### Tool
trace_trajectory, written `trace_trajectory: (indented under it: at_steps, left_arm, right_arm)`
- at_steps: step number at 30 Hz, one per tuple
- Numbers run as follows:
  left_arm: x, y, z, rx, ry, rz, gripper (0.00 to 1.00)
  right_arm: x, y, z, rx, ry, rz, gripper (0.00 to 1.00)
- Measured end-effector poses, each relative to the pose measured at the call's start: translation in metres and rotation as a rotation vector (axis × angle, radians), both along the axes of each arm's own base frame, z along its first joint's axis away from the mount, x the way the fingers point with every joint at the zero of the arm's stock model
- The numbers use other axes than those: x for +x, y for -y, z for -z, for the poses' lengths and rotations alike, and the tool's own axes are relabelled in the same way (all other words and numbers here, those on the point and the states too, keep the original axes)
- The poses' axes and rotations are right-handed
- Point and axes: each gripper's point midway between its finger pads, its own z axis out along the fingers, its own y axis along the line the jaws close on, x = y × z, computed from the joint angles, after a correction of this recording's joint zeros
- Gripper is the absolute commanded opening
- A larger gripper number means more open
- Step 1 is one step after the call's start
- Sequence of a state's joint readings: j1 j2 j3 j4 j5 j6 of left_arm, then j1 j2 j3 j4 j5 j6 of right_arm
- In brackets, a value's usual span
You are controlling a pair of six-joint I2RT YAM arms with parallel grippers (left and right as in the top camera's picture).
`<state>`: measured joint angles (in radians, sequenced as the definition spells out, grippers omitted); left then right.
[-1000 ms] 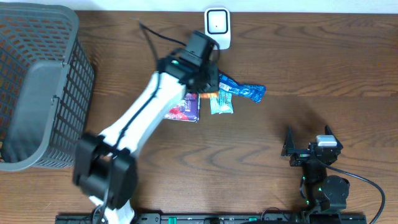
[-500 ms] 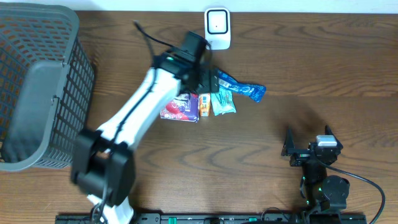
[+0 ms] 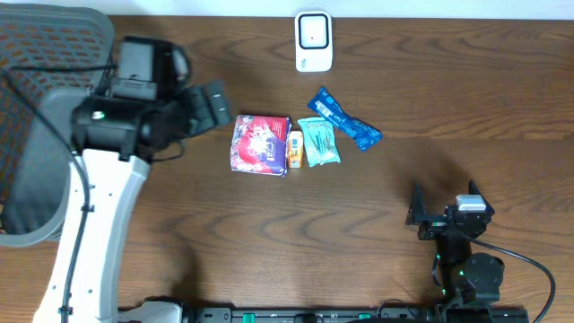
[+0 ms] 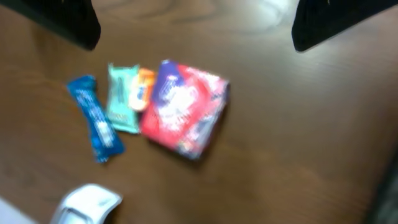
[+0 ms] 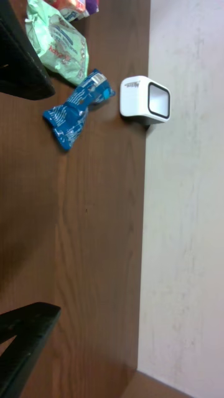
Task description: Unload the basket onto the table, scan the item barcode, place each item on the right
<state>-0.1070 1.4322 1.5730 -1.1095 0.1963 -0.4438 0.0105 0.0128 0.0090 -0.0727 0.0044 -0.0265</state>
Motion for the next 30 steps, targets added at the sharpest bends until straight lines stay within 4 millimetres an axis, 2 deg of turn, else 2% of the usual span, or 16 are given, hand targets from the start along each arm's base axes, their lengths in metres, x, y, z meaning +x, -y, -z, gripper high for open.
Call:
trace_trajectory:
  at_steps: [3,6,12,14,20,25,27,30]
  left_arm:
    - [-0.005,-0.019,0.004,0.003,-0.036,-0.056,0.98]
    - [-0.005,-0.029,0.005,0.003,-0.042,-0.086,0.98]
    - [-0.009,-0.031,0.007,0.003,-0.061,-0.093,0.98]
    - [-0.009,-0.031,0.007,0.003,-0.062,-0.093,0.98]
    - [-0.009,-0.031,0.007,0.004,-0.062,-0.093,0.98]
    - [-0.009,-0.031,0.007,0.003,-0.062,-0.093,0.98]
    - [-0.009,-0.031,0.007,0.003,-0.062,-0.092,0.98]
    - [-0.009,-0.031,0.007,0.004,-0.062,-0.093,0.98]
  right_arm:
    - [0.000,0.000,0.000,0.000,0.000,0.001,0.99]
    - [0.000,0.004,-0.002,-0.001,0.007,0.021,0.99]
    - [0.000,0.008,-0.002,-0.003,0.006,0.045,0.99]
    - [0.000,0.007,-0.007,0.008,0.031,0.044,0.99]
    - [-0.002,-0.024,-0.040,0.205,0.150,-0.143,0.99]
    - [-0.024,-0.054,-0.104,0.283,0.383,-0.367,0.99]
    - [-0.029,-0.058,-0.116,0.294,0.403,-0.399,0.99]
    - [-0.026,-0.061,-0.122,0.299,0.320,-0.400,0.99]
